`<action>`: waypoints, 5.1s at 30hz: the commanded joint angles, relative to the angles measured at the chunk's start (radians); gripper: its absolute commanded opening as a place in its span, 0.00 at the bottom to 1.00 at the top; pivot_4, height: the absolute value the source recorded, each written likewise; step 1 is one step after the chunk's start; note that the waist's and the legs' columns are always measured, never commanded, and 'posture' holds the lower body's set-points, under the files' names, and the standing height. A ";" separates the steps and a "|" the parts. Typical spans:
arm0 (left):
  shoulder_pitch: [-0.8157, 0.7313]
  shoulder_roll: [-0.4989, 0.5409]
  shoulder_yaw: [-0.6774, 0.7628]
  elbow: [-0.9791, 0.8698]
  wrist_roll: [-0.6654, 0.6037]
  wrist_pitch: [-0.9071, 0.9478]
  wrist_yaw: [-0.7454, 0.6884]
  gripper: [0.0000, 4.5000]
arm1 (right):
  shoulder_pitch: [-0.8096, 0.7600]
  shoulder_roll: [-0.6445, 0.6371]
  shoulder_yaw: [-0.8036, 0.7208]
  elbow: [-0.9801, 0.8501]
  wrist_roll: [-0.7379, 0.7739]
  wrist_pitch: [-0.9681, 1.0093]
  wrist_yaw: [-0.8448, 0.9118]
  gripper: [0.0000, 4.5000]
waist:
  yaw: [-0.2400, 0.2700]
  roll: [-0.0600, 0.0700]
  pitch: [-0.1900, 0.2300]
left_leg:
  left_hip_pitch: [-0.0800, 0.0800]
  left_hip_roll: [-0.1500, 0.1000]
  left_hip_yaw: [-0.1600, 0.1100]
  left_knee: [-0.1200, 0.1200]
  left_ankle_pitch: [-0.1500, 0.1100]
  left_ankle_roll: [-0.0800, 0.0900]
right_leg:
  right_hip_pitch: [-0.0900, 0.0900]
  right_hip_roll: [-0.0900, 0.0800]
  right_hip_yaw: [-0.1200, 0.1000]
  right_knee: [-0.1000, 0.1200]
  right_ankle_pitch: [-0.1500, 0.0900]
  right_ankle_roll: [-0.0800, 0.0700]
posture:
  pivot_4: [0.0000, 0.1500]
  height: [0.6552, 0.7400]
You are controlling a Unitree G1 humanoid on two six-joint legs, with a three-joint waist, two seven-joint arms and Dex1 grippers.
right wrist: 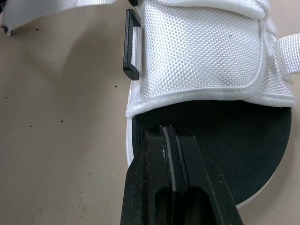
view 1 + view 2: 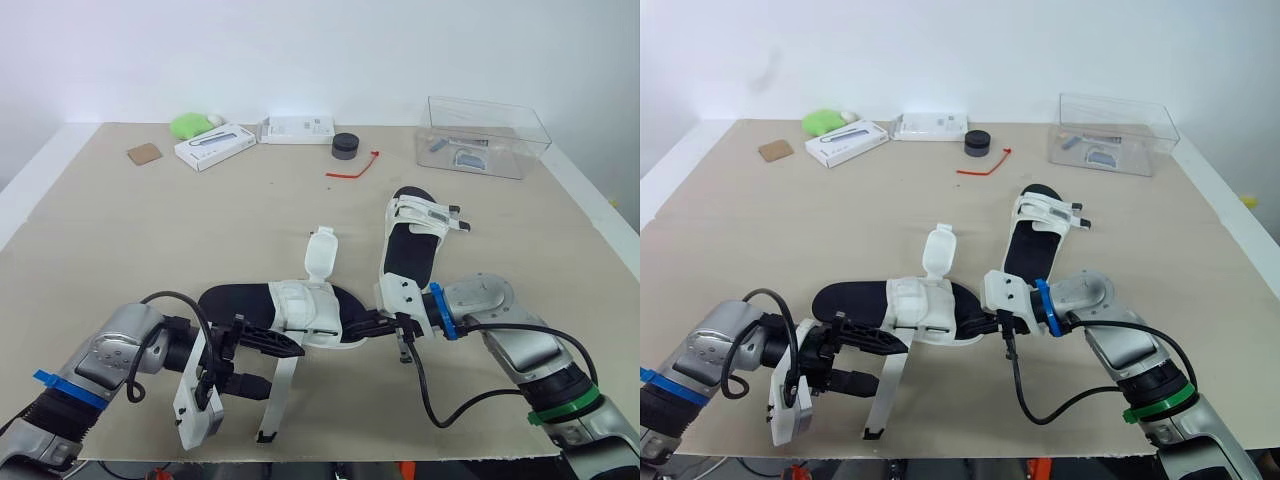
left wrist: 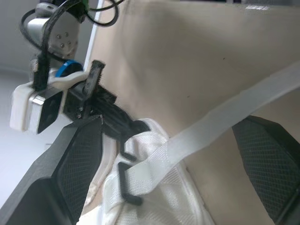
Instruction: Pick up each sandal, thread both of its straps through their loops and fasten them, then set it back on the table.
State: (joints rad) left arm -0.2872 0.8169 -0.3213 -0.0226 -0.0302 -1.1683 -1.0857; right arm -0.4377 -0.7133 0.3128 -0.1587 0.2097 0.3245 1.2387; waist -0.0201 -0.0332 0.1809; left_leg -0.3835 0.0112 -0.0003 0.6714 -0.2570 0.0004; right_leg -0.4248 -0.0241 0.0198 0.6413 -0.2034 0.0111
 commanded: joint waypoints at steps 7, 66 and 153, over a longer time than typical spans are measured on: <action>-0.013 0.010 -0.058 -0.026 -0.003 0.080 0.070 0.02 | 0.005 -0.012 0.000 0.003 -0.015 0.010 -0.003 0.00 | 0.000 0.000 0.000 | 0.000 0.000 0.001 0.000 0.000 0.000 | 0.000 0.000 0.000 0.000 0.000 0.000 | 1.00 1.00; -0.067 -0.003 -0.015 0.183 0.120 -0.165 0.097 0.83 | 0.013 -0.025 0.001 0.000 -0.021 -0.001 0.002 0.00 | 0.001 0.000 0.000 | 0.002 0.000 0.002 0.001 0.001 -0.001 | 0.000 0.001 0.002 0.002 0.001 -0.002 | 1.00 1.00; -0.255 -0.298 0.285 0.177 -0.409 1.378 0.102 0.51 | -0.001 -0.044 -0.003 0.005 -0.028 -0.006 0.005 0.00 | 0.000 0.000 0.000 | 0.002 0.000 0.001 0.002 0.001 -0.002 | 0.000 0.003 0.002 0.004 0.001 -0.001 | 1.00 1.00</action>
State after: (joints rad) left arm -0.5163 0.5227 -0.0645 0.1627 -0.4324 0.2325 -0.9649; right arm -0.4368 -0.7489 0.3072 -0.1604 0.2008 0.3167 1.2423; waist -0.0200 -0.0335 0.1809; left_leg -0.3816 0.0109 0.0004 0.6730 -0.2560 -0.0011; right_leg -0.4244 -0.0216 0.0222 0.6448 -0.2022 0.0096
